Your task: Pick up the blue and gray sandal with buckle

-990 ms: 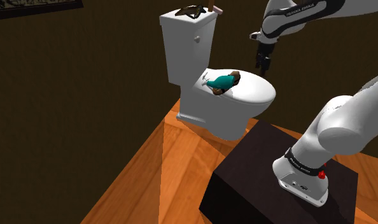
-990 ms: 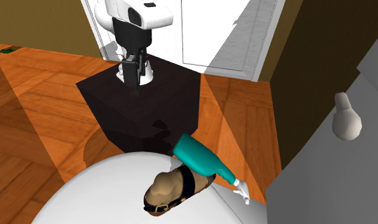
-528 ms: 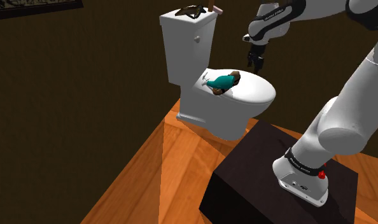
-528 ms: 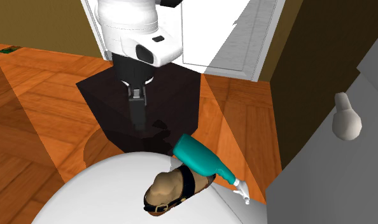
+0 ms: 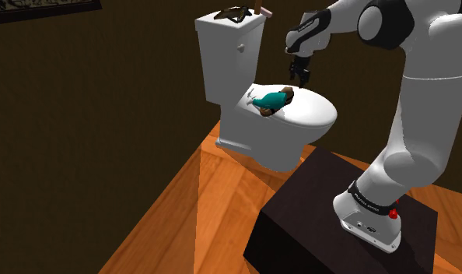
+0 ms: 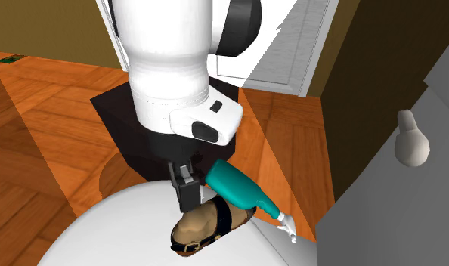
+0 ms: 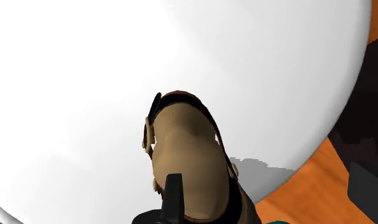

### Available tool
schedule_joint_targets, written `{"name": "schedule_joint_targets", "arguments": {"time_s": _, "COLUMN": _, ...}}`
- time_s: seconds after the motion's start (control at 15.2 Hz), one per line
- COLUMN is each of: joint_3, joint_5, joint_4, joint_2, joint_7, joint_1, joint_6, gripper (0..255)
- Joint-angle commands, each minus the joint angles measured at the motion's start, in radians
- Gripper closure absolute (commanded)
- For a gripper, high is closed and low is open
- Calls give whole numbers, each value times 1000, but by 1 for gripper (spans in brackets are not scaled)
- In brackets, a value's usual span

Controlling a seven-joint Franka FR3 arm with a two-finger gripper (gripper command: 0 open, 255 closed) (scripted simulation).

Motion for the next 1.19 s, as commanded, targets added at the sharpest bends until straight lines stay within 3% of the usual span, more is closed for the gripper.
{"name": "schedule_joint_targets", "arguments": {"time_s": 0.0, "joint_3": 32, "joint_5": 39, "joint_4": 95, "joint_2": 82, "joint_7": -67, "joint_1": -41, "joint_6": -9, "gripper": 0}}
{"name": "schedule_joint_targets", "arguments": {"time_s": 0.13, "joint_3": 54, "joint_5": 58, "joint_4": 160, "joint_2": 134, "joint_7": -104, "joint_1": -67, "joint_6": -17, "gripper": 0}}
{"name": "schedule_joint_targets", "arguments": {"time_s": 0.73, "joint_3": 75, "joint_5": 84, "joint_4": 135, "joint_2": 187, "joint_7": -113, "joint_1": -81, "joint_6": 59, "gripper": 0}}
{"name": "schedule_joint_targets", "arguments": {"time_s": 0.79, "joint_3": 74, "joint_5": 83, "joint_4": 134, "joint_2": 185, "joint_7": -112, "joint_1": -79, "joint_6": 58, "gripper": 255}}
{"name": "schedule_joint_targets", "arguments": {"time_s": 1.12, "joint_3": 74, "joint_5": 83, "joint_4": 135, "joint_2": 185, "joint_7": -112, "joint_1": -80, "joint_6": 57, "gripper": 255}}
